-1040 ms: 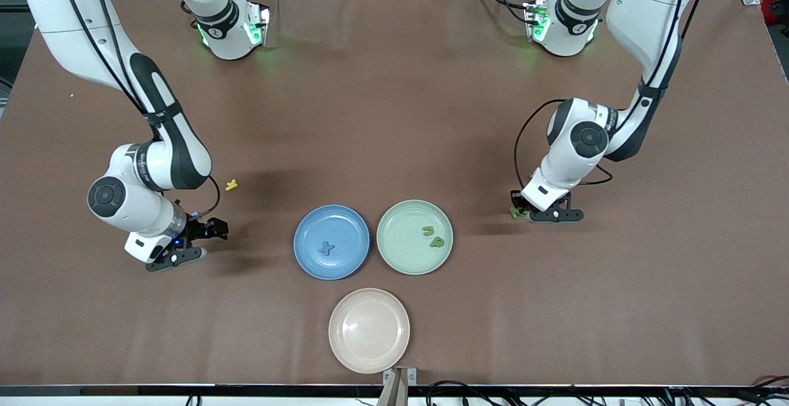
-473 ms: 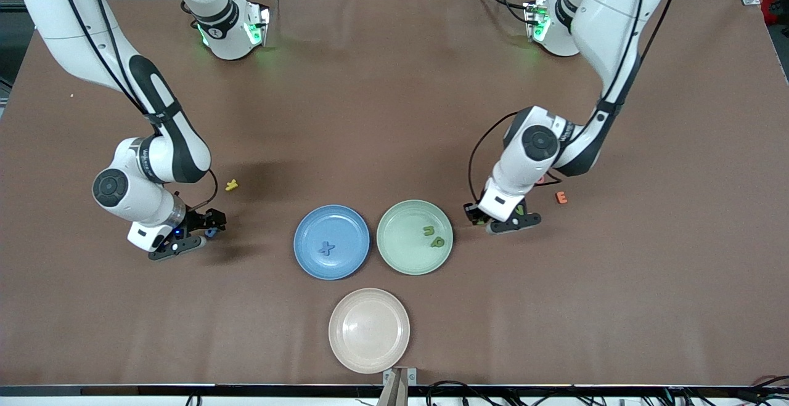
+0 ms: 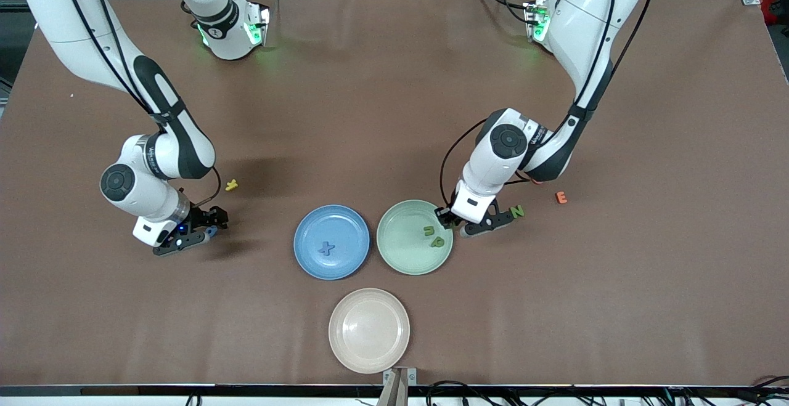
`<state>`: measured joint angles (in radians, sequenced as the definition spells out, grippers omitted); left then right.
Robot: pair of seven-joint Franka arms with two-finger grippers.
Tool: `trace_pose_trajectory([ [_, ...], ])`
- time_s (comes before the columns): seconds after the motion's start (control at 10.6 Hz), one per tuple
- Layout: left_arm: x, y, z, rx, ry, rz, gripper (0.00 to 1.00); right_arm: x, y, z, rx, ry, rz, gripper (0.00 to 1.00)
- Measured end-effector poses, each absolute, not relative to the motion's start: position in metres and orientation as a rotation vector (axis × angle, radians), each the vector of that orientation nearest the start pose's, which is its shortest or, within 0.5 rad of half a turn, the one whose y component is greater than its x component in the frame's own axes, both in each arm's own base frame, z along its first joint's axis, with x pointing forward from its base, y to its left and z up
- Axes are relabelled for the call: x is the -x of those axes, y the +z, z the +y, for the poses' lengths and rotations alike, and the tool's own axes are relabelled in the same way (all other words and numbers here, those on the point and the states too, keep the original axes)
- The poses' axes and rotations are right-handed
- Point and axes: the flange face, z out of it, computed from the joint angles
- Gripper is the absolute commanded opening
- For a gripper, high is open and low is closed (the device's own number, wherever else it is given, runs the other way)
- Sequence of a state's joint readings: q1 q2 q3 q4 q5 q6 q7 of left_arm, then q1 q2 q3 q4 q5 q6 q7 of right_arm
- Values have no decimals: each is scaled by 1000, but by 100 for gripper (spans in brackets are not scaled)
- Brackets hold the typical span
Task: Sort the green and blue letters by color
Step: 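Carry the B to the green plate while the right gripper grasps e, then release the B on the green plate while the right gripper drops e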
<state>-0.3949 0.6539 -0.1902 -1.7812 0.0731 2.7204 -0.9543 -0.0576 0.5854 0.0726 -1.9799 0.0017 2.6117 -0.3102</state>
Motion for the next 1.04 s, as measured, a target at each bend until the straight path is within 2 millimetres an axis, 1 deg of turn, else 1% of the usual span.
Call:
trace_pose_trajectory([
  [0.09,-579,231,-376,3339,-299,-635,0,-615,172,9,3070,-84,-483,0],
  [0.38,-576,241,-394,3349,-310,-700,0,-616,177,9,3071,-94,-489,0],
  [0.57,-567,245,-418,3361,-304,-742,0,-617,177,10,3070,-96,-487,0],
  [0.66,-560,244,-432,3367,-294,-756,40,-619,180,12,3071,-108,-469,0],
  [0.76,-554,244,-444,3368,-282,-790,80,-624,185,20,3074,-115,-424,0],
  [0.85,-552,245,-453,3364,-280,-842,100,-630,192,32,3078,-107,-355,0],
  [0.95,-555,246,-456,3360,-296,-868,100,-636,201,50,3081,-105,-283,0],
  [1.04,-561,246,-453,3349,-335,-854,100,-640,208,70,3082,-109,-214,0],
])
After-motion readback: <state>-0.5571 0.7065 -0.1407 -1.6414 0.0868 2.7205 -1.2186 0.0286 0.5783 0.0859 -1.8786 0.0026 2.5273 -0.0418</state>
